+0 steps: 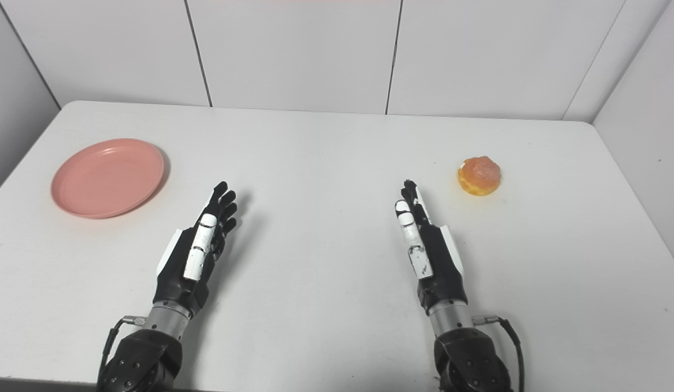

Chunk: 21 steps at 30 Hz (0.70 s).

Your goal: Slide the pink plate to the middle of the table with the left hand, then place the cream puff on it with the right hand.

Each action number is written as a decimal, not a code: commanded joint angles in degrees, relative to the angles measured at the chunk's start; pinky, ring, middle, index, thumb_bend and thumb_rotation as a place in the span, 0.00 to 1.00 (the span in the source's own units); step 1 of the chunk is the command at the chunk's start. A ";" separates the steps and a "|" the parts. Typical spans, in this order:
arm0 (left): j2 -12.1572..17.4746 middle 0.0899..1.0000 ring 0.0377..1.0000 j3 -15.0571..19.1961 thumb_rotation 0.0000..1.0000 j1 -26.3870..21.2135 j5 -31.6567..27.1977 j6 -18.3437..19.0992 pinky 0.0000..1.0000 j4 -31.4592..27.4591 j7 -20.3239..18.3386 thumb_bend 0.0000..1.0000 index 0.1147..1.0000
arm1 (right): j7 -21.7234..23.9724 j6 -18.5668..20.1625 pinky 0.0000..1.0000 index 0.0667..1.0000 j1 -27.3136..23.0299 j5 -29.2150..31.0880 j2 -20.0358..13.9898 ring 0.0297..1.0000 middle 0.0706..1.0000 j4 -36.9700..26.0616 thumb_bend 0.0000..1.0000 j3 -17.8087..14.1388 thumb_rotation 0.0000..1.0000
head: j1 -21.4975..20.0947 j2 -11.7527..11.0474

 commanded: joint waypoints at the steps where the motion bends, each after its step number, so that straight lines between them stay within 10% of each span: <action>1: 1.05 1.00 1.00 -0.15 1.00 0.64 0.34 -1.43 1.00 -1.73 -0.10 0.46 1.00 | -0.18 -2.08 1.00 1.00 -1.85 -0.13 0.20 1.00 1.00 -1.40 0.22 0.18 1.00 | -0.01 0.01; 21: 1.21 1.00 1.00 -0.15 1.00 0.70 0.48 -1.32 1.00 -1.81 -0.20 0.47 1.00 | 0.02 -2.57 1.00 1.00 -1.77 -0.48 0.04 1.00 1.00 -1.31 0.23 0.35 1.00 | -0.12 0.12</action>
